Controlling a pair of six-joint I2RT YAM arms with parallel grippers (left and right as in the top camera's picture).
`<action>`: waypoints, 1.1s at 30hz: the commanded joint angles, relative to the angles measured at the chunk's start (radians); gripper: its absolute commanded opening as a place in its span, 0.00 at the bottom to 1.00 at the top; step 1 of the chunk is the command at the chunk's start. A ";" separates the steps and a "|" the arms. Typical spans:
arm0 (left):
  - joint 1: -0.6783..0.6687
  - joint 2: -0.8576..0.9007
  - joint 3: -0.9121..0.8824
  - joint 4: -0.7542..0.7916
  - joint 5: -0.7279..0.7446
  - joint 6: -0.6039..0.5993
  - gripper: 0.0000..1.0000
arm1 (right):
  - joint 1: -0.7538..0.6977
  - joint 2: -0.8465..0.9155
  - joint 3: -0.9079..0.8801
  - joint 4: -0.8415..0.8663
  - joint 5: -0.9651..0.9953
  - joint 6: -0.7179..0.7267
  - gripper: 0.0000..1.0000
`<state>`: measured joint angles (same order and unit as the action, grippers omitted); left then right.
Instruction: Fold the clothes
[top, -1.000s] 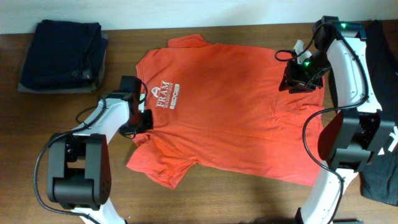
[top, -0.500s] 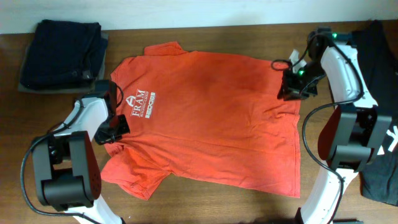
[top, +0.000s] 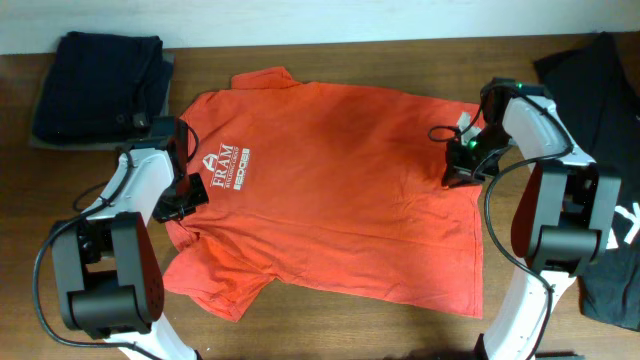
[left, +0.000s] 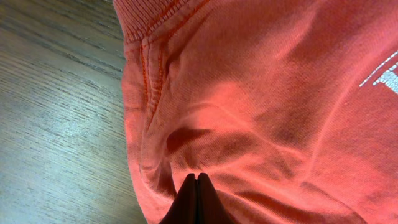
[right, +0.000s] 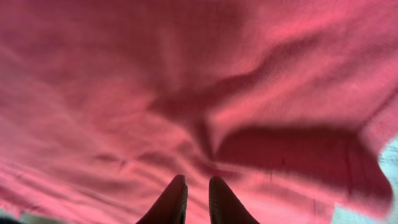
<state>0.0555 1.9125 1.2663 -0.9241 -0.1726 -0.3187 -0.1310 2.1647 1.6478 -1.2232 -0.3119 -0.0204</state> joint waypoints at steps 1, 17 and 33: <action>-0.002 -0.034 0.016 -0.002 0.000 -0.018 0.01 | 0.006 -0.002 -0.036 0.038 0.022 0.011 0.19; -0.001 -0.034 0.016 -0.002 0.000 -0.017 0.01 | 0.004 0.004 -0.095 0.221 0.199 0.059 0.21; -0.001 -0.034 0.016 -0.001 0.000 -0.018 0.01 | -0.124 0.005 -0.108 0.369 0.220 0.063 0.17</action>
<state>0.0555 1.9110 1.2663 -0.9241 -0.1726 -0.3187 -0.2382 2.1605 1.5623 -0.8803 -0.1467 0.0338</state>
